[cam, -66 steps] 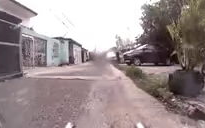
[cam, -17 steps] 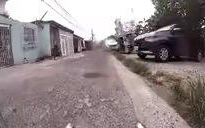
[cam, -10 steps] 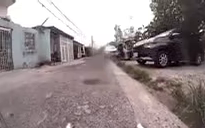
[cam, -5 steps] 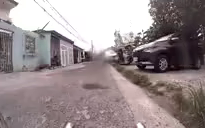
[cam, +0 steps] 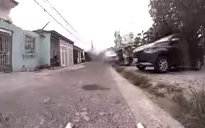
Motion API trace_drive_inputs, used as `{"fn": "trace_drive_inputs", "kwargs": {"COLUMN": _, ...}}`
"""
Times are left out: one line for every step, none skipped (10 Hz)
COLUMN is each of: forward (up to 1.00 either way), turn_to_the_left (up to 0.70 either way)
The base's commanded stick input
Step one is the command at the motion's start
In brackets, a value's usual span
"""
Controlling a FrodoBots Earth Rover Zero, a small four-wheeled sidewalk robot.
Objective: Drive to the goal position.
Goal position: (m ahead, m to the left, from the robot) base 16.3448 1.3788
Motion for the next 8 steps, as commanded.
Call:
{"fn": "trace_drive_inputs", "kwargs": {"forward": 0.11, "turn_to_the_left": 0.01}}
{"fn": "trace_drive_inputs", "kwargs": {"forward": 0.39, "turn_to_the_left": 0.01}}
{"fn": "trace_drive_inputs", "kwargs": {"forward": 0.91, "turn_to_the_left": 0.02}}
{"fn": "trace_drive_inputs", "kwargs": {"forward": 1.0, "turn_to_the_left": 0.03}}
{"fn": "trace_drive_inputs", "kwargs": {"forward": 1.0, "turn_to_the_left": 0.02}}
{"fn": "trace_drive_inputs", "kwargs": {"forward": 1.0, "turn_to_the_left": 0.02}}
{"fn": "trace_drive_inputs", "kwargs": {"forward": 1.0, "turn_to_the_left": 0.02}}
{"fn": "trace_drive_inputs", "kwargs": {"forward": 1.0, "turn_to_the_left": 0.03}}
